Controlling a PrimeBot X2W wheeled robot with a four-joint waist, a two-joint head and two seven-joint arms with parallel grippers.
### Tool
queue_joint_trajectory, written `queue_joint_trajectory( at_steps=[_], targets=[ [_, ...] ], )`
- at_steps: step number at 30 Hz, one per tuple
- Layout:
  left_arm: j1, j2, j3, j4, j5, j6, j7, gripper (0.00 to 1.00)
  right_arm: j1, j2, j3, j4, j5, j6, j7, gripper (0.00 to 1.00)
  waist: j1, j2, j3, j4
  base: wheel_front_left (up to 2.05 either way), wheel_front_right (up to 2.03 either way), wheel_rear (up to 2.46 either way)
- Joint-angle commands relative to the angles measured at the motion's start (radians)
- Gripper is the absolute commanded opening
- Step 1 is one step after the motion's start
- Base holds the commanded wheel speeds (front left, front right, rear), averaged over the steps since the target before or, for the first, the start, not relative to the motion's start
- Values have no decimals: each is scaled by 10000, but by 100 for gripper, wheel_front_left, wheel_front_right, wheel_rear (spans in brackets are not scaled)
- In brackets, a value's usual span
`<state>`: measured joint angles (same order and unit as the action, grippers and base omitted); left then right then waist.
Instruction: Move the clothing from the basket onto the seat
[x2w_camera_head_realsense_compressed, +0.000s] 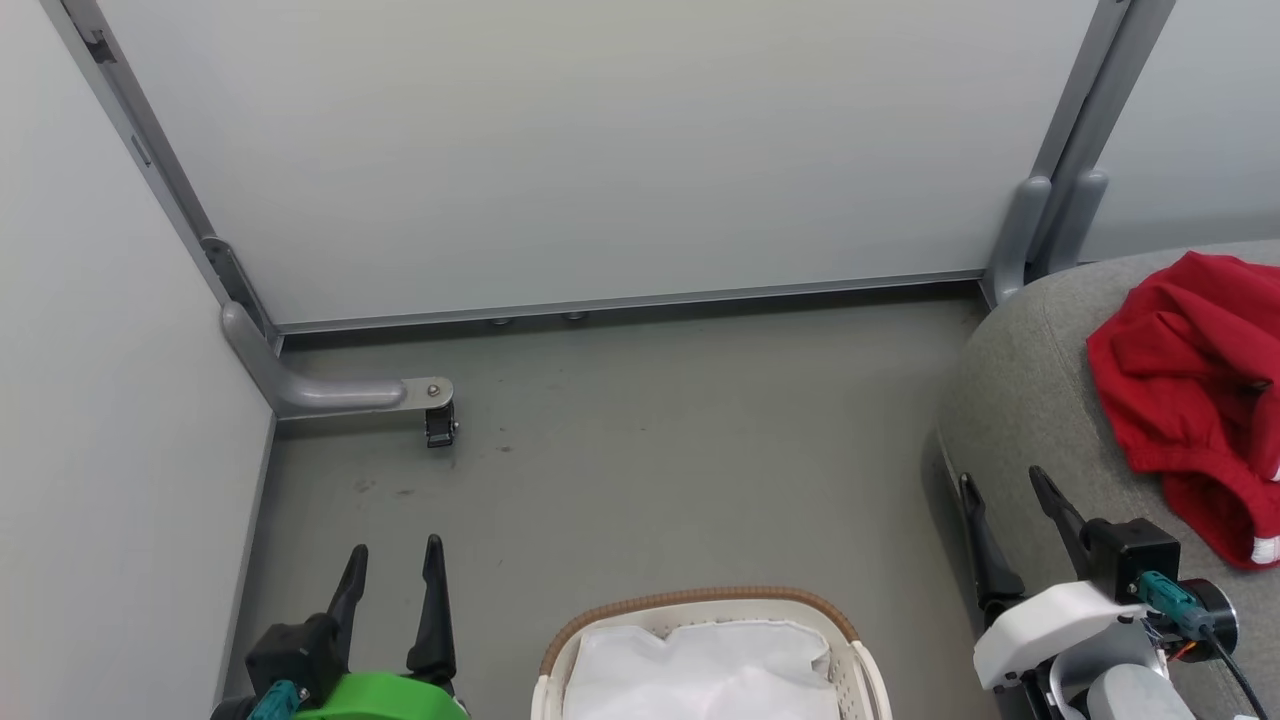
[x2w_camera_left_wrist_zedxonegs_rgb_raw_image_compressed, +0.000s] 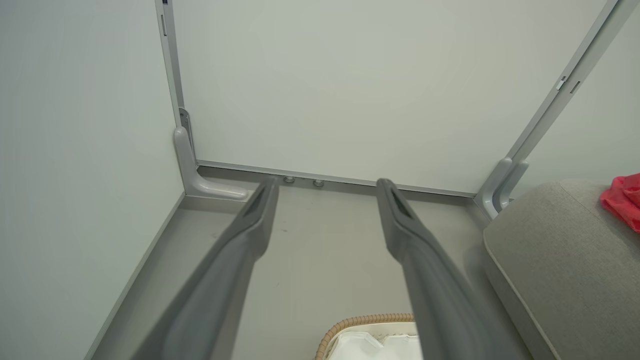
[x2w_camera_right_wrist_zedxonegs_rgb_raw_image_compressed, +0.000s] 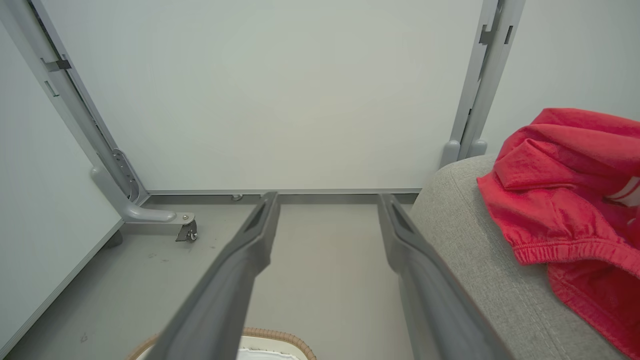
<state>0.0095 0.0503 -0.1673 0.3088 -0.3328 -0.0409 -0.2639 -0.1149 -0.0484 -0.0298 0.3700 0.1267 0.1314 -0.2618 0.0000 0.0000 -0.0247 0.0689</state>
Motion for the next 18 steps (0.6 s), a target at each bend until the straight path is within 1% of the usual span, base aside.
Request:
queue_joint_trajectory(
  at_steps=[1, 5, 18],
  targets=[
    [-17, 6, -39, 63, -118, -12, -7, 0, -49, -40, -20, -12, 16, -15, -47, 0, 0, 0, 10, -10, 0, 0, 0],
    [40, -6, -11, 319, -121, -20, 14, 0, 122, 73, -3, 293, 41, 0, 39, 0, 0, 0, 9, -10, 0, 0, 0],
    [-192, 12, 463, 153, -2340, -175, 649, 0, 71, 52, -184, 45, 2612, -1, 720, 0, 0, 0, 37, -81, 0, 0, 0]
  ],
)
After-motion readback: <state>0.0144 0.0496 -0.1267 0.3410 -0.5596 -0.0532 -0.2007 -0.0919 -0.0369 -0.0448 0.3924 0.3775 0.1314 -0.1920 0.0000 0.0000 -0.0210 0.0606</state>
